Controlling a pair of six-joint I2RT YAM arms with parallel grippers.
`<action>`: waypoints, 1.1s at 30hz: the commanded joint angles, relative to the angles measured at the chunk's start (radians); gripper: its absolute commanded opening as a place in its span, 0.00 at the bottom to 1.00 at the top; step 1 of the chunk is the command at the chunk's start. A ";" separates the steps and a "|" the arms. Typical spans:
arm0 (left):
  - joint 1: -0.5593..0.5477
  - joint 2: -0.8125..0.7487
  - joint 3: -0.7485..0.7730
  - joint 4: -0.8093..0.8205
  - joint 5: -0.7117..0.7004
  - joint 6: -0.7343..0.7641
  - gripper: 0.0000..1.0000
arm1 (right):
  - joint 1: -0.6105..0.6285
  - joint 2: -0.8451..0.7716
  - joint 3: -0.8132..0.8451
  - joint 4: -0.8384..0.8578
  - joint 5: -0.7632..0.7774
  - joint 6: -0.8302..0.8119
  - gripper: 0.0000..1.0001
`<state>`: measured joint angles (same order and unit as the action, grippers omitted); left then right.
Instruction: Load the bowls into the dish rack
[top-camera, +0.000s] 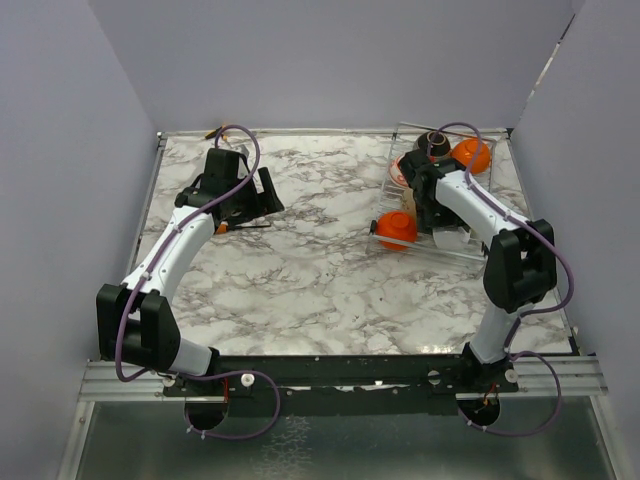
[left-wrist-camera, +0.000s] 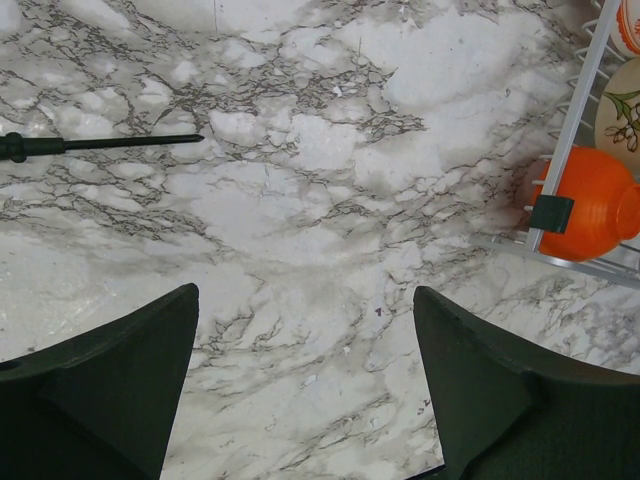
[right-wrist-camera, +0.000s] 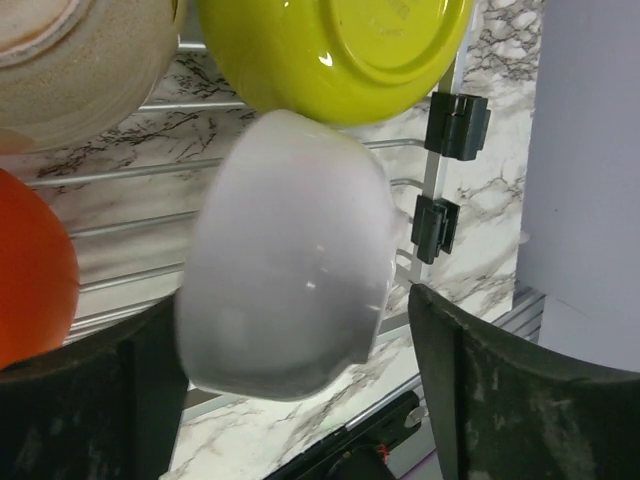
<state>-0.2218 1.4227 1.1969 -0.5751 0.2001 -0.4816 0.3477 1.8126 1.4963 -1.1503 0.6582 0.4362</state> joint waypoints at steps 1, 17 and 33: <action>0.008 -0.012 0.029 -0.016 -0.026 0.011 0.88 | 0.003 -0.019 -0.005 0.026 -0.052 -0.021 0.88; 0.009 0.020 0.032 -0.015 -0.027 0.011 0.88 | 0.002 -0.103 0.014 0.075 -0.234 -0.057 0.93; 0.010 0.033 0.059 -0.022 0.045 0.000 0.88 | 0.001 -0.181 -0.065 0.139 -0.252 0.088 0.66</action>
<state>-0.2173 1.4506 1.2179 -0.5793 0.1982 -0.4816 0.3477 1.7206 1.4528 -1.0378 0.4240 0.4347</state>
